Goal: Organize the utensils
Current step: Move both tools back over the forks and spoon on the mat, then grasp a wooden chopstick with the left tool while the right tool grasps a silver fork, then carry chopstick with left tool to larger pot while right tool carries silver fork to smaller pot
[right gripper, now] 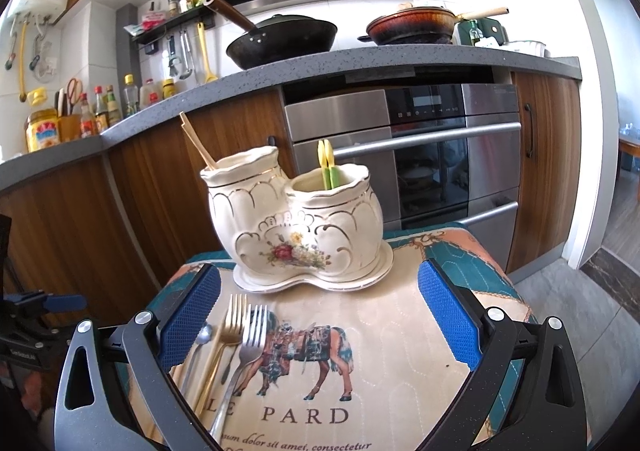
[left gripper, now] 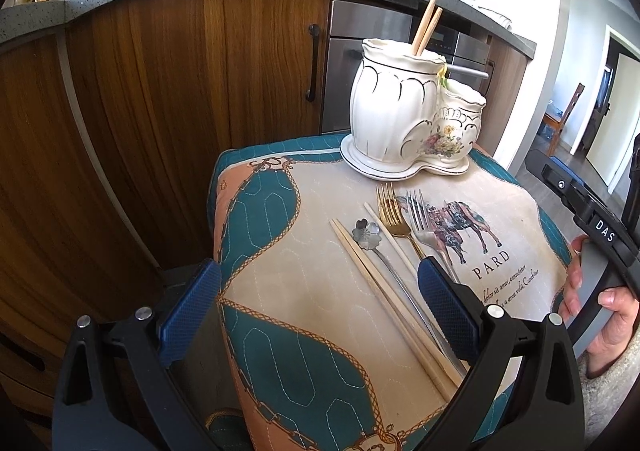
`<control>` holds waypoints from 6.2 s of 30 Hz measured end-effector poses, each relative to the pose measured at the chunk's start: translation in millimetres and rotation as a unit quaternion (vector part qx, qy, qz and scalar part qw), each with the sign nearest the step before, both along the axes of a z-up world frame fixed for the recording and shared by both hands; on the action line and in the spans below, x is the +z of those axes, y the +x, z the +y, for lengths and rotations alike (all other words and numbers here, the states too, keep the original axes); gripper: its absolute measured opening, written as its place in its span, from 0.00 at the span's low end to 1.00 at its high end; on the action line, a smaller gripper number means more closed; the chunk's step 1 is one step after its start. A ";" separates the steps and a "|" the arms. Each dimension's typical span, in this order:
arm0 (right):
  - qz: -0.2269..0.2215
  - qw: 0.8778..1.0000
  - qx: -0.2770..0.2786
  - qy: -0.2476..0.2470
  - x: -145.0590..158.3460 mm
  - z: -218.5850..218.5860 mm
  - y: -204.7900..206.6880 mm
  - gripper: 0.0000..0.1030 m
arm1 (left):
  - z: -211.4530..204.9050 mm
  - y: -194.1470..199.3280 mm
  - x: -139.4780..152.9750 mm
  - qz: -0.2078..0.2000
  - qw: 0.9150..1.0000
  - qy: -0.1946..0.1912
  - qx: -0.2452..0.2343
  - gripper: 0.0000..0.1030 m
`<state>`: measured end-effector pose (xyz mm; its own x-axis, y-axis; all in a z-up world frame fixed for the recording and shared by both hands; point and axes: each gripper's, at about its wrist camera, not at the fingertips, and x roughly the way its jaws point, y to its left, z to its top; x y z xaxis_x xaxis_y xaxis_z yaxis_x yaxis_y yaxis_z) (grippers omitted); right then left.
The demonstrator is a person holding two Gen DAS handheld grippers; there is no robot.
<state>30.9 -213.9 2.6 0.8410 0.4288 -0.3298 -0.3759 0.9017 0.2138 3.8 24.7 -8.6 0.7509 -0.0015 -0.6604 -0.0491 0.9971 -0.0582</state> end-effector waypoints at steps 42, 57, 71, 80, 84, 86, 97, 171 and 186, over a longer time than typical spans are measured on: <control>0.043 0.999 -0.001 0.006 -4.3 -5.9 9.4 0.95 | -35.4 46.9 -47.0 0.144 0.989 0.003 -0.039 0.25; 0.111 0.988 0.062 -0.087 -20.0 32.6 -1.8 0.95 | -15.7 49.9 -38.5 0.144 0.986 0.041 -0.072 0.05; 0.203 0.959 0.103 -0.168 -47.4 82.0 4.0 0.31 | -6.0 47.1 -45.9 0.148 0.986 0.029 -0.076 0.06; 0.221 0.950 0.113 -0.187 -56.6 103.2 9.1 0.25 | -9.5 49.0 -48.8 0.148 0.985 0.025 -0.085 0.12; 0.231 0.952 0.108 -0.168 -56.8 99.8 13.8 0.16 | -9.8 48.2 -49.1 0.148 0.985 0.029 -0.085 0.12; 0.228 0.953 0.107 -0.165 -57.2 98.6 12.6 0.12 | -9.1 48.0 -49.0 0.148 0.985 0.027 -0.086 0.12; 0.205 0.963 0.109 -0.134 -55.3 89.0 2.7 0.06 | -7.8 45.5 -50.6 0.125 0.990 0.039 -0.060 0.05; -0.039 0.996 0.003 0.084 66.0 0.8 135.1 0.06 | -14.3 195.0 113.5 -0.285 0.951 -0.116 -0.013 0.05; 0.045 0.999 0.008 0.017 49.7 8.5 148.6 0.06 | -21.0 168.1 97.6 -0.204 0.974 -0.075 -0.068 0.05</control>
